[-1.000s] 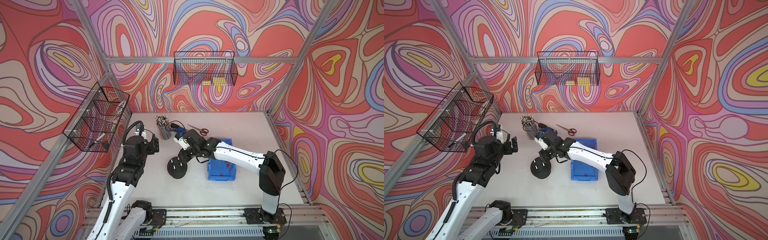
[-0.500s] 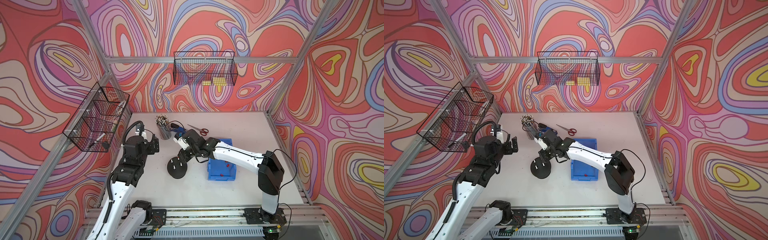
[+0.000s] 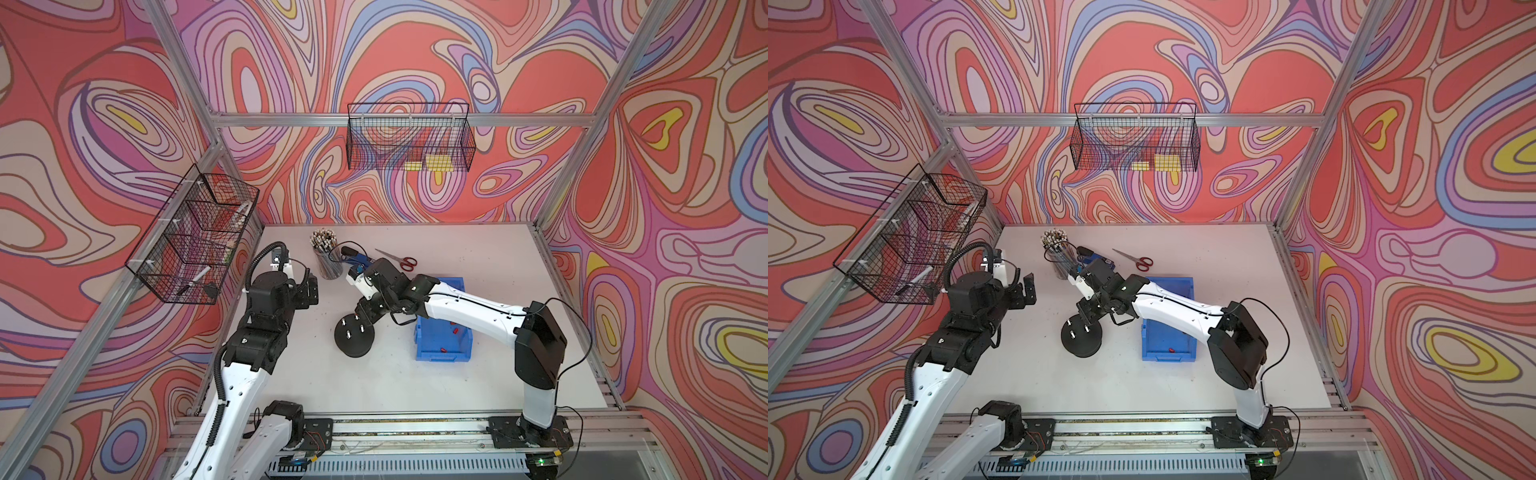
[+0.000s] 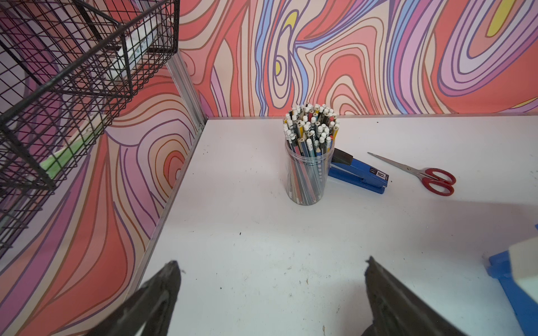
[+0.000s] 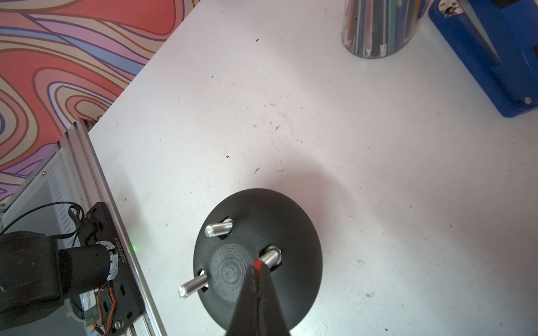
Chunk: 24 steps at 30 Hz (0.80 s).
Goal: Cover the protruding screws with screw protection sleeves
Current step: Attach the screw protection sleeve to the screw.
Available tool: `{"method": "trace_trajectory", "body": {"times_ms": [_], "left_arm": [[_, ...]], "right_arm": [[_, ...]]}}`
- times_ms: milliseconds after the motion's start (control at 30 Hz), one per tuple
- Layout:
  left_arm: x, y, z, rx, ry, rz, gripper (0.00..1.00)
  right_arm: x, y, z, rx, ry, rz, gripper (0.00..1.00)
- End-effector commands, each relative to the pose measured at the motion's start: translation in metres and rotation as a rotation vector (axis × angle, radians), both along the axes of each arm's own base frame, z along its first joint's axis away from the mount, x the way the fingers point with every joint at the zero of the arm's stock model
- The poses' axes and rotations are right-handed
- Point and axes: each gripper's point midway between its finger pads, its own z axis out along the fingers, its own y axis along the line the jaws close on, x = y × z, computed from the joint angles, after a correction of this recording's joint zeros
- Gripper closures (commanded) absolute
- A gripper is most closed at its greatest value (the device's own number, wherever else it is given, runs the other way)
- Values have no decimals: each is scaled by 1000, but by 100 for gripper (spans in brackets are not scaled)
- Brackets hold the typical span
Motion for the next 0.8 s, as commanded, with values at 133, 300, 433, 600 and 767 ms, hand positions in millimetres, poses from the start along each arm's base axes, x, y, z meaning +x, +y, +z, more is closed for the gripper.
{"method": "trace_trajectory", "body": {"times_ms": [133,300,433,600,767], "left_arm": [[1,0,2,-1,-14,-5,1],[1,0,1,-1,-12,-5,2],[1,0,1,-1,-13,-6,2],[1,0,0,-2,-9,-8,2],[2,-1,1,-3,-10,-10,2]], "right_arm": [[-1,1,-14,-43,10,13,100],[-5,0,-14,-39,22,30,100],[-5,-2,-14,-50,19,22,100],[-8,-2,-20,-60,35,38,100],[-10,-5,-21,-74,42,40,100]]}}
